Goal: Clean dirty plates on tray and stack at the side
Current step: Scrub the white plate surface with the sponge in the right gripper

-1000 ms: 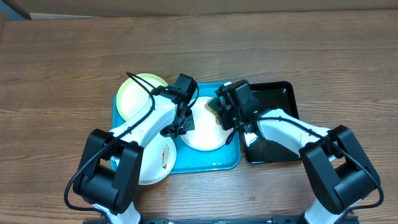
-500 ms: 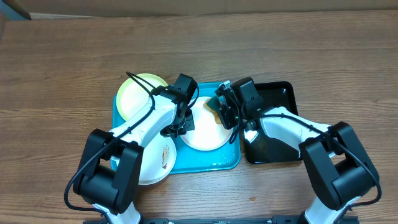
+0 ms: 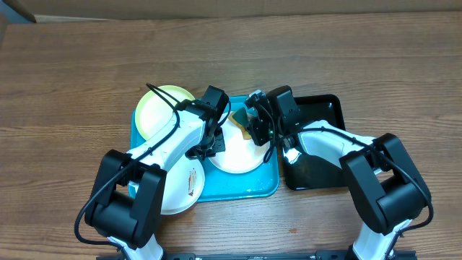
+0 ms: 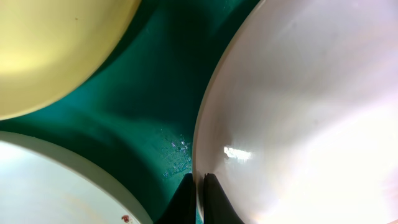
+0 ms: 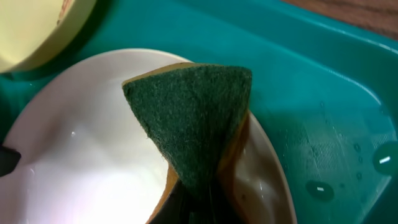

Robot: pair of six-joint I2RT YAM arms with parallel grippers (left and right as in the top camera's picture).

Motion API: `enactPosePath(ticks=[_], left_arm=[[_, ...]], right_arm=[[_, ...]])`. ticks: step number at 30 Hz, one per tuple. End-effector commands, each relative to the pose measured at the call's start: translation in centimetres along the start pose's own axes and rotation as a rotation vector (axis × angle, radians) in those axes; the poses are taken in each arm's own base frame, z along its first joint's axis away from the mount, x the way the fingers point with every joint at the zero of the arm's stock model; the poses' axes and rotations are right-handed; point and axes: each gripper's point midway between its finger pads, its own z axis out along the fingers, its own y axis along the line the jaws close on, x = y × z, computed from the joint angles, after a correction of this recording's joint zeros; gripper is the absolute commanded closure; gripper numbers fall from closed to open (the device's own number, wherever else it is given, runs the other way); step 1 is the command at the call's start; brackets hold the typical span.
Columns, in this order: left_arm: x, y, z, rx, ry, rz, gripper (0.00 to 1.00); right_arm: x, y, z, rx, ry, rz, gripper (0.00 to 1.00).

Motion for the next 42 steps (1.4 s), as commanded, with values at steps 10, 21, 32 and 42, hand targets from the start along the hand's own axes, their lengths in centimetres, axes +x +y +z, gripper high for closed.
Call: enactPosePath(ticks=[10, 21, 32, 42], left_arm=[[0.4, -0.4, 0.3, 0.003, 0.024, 0.038, 0.96], [0.3, -0.4, 0.3, 0.003, 0.023, 0.038, 0.96], [0.3, -0.3, 0.3, 0.001, 0.022, 0.038, 0.96], [0.3, -0.3, 0.3, 0.001, 0.022, 0.038, 0.96]], right_arm=[[-9.4, 2.9, -5.9, -0.151, -0.127, 0.028, 0.96], [-1.3, 3.9, -4.9, -0.166, 0.154, 0.059, 0.96], [2.9, 2.8, -2.4, -0.117, 0.242, 0.06, 0.96], [4.5, -0.1, 0.7, 0.022, 0.267, 0.077, 0.96]])
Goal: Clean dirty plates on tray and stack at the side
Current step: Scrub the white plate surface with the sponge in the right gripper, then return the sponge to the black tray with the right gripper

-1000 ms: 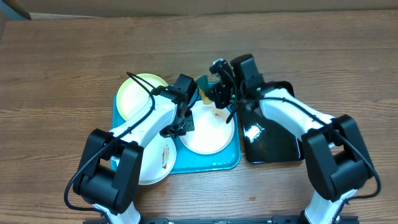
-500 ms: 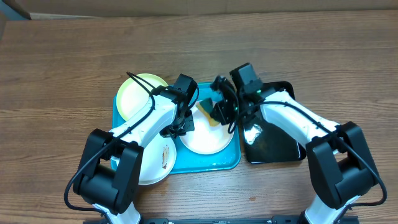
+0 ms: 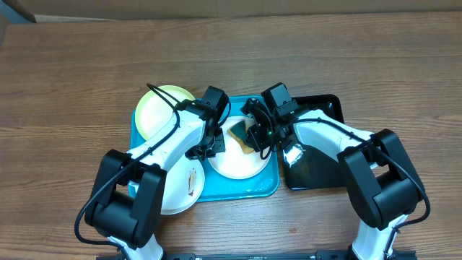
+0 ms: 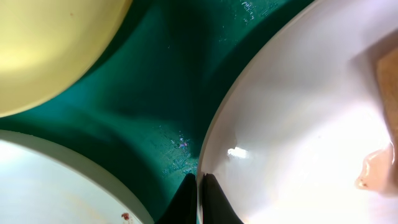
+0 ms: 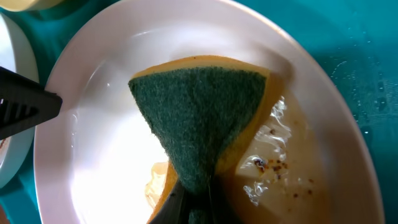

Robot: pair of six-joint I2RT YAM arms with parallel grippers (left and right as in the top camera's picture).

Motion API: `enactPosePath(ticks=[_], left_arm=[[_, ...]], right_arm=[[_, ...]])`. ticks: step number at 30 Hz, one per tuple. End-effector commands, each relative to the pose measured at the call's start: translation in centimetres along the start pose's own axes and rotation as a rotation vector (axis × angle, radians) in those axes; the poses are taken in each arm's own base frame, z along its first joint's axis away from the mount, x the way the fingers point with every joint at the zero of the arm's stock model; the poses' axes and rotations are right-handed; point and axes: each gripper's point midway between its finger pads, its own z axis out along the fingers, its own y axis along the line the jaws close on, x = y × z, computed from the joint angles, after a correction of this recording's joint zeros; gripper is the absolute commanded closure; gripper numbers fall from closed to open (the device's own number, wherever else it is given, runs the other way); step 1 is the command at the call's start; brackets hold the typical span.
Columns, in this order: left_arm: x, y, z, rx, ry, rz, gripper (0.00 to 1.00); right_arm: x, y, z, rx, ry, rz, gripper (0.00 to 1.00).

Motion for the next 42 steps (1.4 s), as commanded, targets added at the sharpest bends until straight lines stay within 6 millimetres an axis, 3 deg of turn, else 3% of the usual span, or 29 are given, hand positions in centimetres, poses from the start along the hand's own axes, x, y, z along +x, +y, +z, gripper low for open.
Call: enactPosePath(ticks=[1, 8, 13, 17, 21, 24, 27, 31, 37, 42], left_arm=[[0.2, -0.3, 0.4, -0.002, 0.014, 0.027, 0.96], [0.2, -0.3, 0.4, -0.002, 0.014, 0.027, 0.96], [0.2, -0.3, 0.4, -0.002, 0.014, 0.027, 0.96], [0.1, -0.3, 0.4, -0.003, 0.014, 0.027, 0.96], [0.2, -0.3, 0.4, -0.004, 0.015, 0.028, 0.96], [0.2, -0.2, 0.4, -0.004, 0.017, 0.027, 0.96], [0.2, -0.2, 0.4, -0.004, 0.017, 0.027, 0.96], [0.2, -0.2, 0.4, -0.004, 0.016, 0.027, 0.88], [0.2, -0.3, 0.4, -0.003, 0.014, 0.027, 0.65], [-0.1, -0.4, 0.4, 0.004, 0.005, 0.026, 0.59]], right_arm=[[0.3, -3.1, 0.9, 0.162, 0.002, 0.045, 0.96], [-4.2, -5.4, -1.6, 0.253, -0.134, 0.131, 0.96], [-5.1, -7.2, -2.4, 0.354, -0.179, 0.138, 0.96], [-7.8, -5.3, -4.5, 0.302, -0.252, 0.144, 0.96], [-11.1, -2.5, -9.7, 0.271, -0.359, 0.139, 0.96], [-11.9, -0.9, -13.9, 0.276, -0.41, 0.131, 0.96], [-10.6, -0.5, -16.9, 0.31, -0.407, 0.153, 0.96], [-6.3, -1.9, -18.7, 0.397, -0.29, 0.252, 0.96], [1.9, -5.3, -18.0, 0.542, -0.061, 0.526, 0.96], [7.4, -7.8, -16.3, 0.648, 0.034, 0.653, 0.96]])
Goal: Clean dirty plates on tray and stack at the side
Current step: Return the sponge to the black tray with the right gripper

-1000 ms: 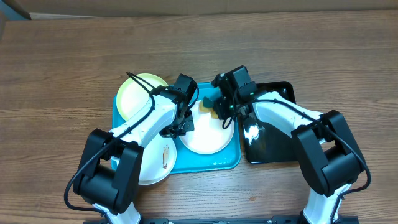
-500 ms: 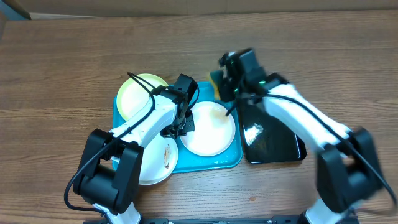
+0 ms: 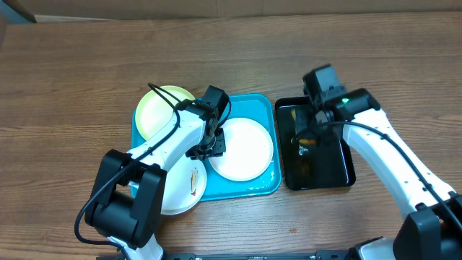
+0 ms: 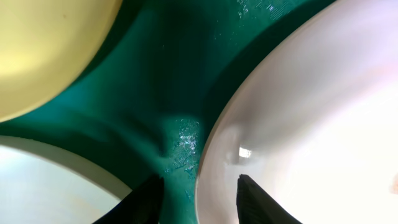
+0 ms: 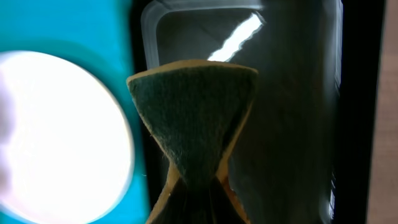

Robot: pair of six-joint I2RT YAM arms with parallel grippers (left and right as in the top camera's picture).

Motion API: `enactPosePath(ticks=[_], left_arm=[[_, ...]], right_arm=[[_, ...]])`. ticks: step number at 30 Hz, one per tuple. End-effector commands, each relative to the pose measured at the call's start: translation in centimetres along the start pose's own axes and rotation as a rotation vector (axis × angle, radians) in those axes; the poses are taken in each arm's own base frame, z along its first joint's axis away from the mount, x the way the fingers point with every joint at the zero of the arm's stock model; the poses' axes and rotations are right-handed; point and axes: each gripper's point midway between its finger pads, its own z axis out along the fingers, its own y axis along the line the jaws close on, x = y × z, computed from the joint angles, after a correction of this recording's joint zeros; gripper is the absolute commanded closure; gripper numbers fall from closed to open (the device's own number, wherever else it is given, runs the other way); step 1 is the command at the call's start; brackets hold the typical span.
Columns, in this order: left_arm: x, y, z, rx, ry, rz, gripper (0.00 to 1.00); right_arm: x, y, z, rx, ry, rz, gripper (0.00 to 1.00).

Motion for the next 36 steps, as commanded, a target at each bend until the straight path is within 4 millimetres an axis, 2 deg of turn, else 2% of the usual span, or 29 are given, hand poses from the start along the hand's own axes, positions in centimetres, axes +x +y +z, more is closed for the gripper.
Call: enactPosePath(ticks=[1, 4, 10, 11, 12, 13, 14, 15, 18, 23, 26, 30, 32, 34, 36], left_arm=[[-0.1, -0.2, 0.5, -0.007, 0.002, 0.008, 0.58], [-0.2, -0.3, 0.5, -0.005, -0.002, 0.008, 0.56], [-0.4, -0.4, 0.5, 0.001, -0.011, 0.008, 0.56], [-0.4, -0.4, 0.5, 0.0, -0.011, 0.007, 0.56], [-0.4, -0.4, 0.5, 0.001, -0.011, 0.008, 0.55], [-0.4, -0.4, 0.5, 0.001, -0.011, 0.008, 0.53], [-0.4, -0.4, 0.5, 0.0, -0.011, 0.008, 0.51], [-0.4, -0.4, 0.5, 0.0, -0.011, 0.008, 0.5], [-0.2, -0.3, 0.5, -0.003, -0.005, 0.008, 0.48], [0.4, 0.1, 1.2, -0.011, 0.006, 0.008, 0.45], [0.6, 0.2, 1.6, -0.011, 0.008, -0.002, 0.5], [0.6, 0.2, 1.6, -0.012, 0.008, -0.002, 0.6], [0.6, 0.2, 1.6, -0.012, 0.008, -0.002, 0.73], [0.6, 0.2, 1.6, -0.012, 0.008, -0.002, 0.93], [0.5, 0.2, 1.6, -0.01, 0.005, 0.004, 0.96]], right_arm=[[2.2, -3.7, 2.3, 0.163, 0.028, 0.13, 0.96], [3.5, -5.7, 3.8, 0.236, 0.031, 0.17, 0.96], [5.0, -7.7, 6.4, 0.257, 0.025, 0.207, 0.96], [5.2, -7.9, 6.7, 0.257, 0.023, 0.214, 0.89], [5.3, -8.1, 7.0, 0.258, 0.022, 0.219, 0.69], [5.4, -8.2, 7.2, 0.258, 0.02, 0.221, 0.54], [5.5, -8.3, 7.2, 0.258, 0.02, 0.223, 0.46], [5.5, -8.3, 7.2, 0.258, 0.021, 0.22, 0.41], [4.8, -8.0, 6.8, 0.248, 0.007, 0.217, 0.37], [2.6, -7.3, 4.9, 0.237, -0.019, 0.22, 0.29], [1.8, -7.1, 4.2, 0.231, -0.033, 0.222, 0.2], [1.8, -7.1, 4.1, 0.228, -0.028, 0.233, 0.1], [1.9, -6.6, 4.2, 0.187, -0.014, 0.242, 0.08], [1.8, -6.0, 4.3, 0.129, -0.001, 0.259, 0.06], [1.4, -5.7, 4.1, 0.077, 0.01, 0.278, 0.05]])
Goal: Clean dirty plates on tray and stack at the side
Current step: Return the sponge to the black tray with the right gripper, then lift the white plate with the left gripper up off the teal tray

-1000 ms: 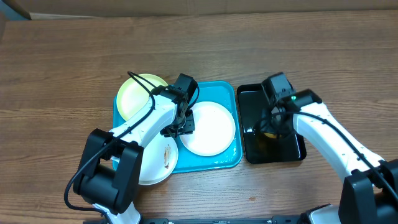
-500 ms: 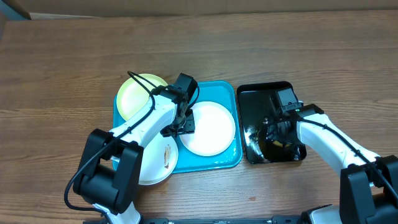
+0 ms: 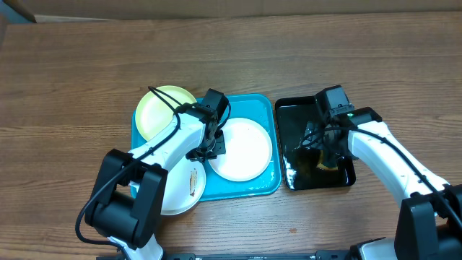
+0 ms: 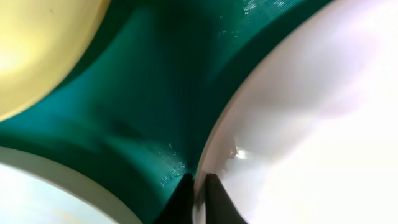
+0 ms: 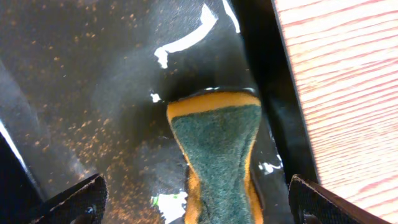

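A white plate (image 3: 245, 148) lies in the teal tray (image 3: 253, 189), its face looking clean. My left gripper (image 3: 211, 148) is shut on the plate's left rim; the left wrist view shows the rim (image 4: 208, 155) pinched between both fingers (image 4: 185, 198). The green and yellow sponge (image 5: 217, 149) lies in the wet black tray (image 5: 93, 93). Over it my right gripper (image 5: 199, 193) stands open, its fingers wide on either side and clear of the sponge (image 3: 326, 163).
A pale yellow plate (image 3: 162, 112) sits at the teal tray's back left corner. A white plate with food smears (image 3: 184, 189) overlaps its front left corner. The black tray (image 3: 285, 108) lies just right of the teal one. Wooden table (image 3: 72, 72) lies all around.
My left gripper, open around the white plate's rim before, is now shut on it. My right gripper has let go of the sponge, which now lies in the black tray.
At first my left gripper pinched the white plate's rim while the right held the sponge at its far edge. Then the sponge was on the plate among brown residue. Later the plate looked clean, the sponge hung over the black tray, and the left stood open.
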Robot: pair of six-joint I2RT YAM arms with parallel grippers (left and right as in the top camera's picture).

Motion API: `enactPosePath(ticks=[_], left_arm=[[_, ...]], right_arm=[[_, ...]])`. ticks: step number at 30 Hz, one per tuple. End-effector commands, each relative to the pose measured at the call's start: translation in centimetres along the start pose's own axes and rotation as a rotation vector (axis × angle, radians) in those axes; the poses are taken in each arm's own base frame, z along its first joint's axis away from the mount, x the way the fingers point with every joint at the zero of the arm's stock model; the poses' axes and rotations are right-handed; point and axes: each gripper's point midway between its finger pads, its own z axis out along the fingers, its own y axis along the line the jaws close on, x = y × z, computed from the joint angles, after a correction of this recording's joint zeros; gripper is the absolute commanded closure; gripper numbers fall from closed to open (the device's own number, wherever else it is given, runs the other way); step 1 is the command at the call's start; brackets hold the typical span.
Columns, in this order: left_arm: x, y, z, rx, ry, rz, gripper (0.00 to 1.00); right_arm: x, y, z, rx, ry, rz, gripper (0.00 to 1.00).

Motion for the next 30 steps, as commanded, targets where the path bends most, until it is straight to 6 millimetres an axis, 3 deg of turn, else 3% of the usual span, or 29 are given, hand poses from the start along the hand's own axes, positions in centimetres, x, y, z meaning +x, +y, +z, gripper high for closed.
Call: enactPosePath(ticks=[1, 6, 10, 17, 30], left_arm=[[0.2, 0.1, 0.6, -0.014, 0.011, 0.018, 0.96], [-1.1, 0.2, -0.7, -0.006, -0.004, 0.021, 0.96], [-2.7, 0.2, -2.5, 0.002, -0.027, 0.023, 0.96], [-5.2, 0.4, -5.4, -0.006, -0.083, 0.04, 0.96], [-7.0, -0.8, -8.5, 0.049, -0.123, 0.068, 0.96]], right_arm=[[-1.2, 1.0, -0.9, -0.115, 0.022, 0.051, 0.05], [-2.7, -0.9, -2.4, -0.108, 0.032, 0.123, 0.02], [-2.6, -1.9, -2.6, -0.091, 0.055, 0.148, 0.02], [-2.1, -2.2, -2.6, -0.079, 0.073, 0.147, 0.01], [-2.1, -2.2, -2.6, -0.079, 0.072, 0.148, 0.0]])
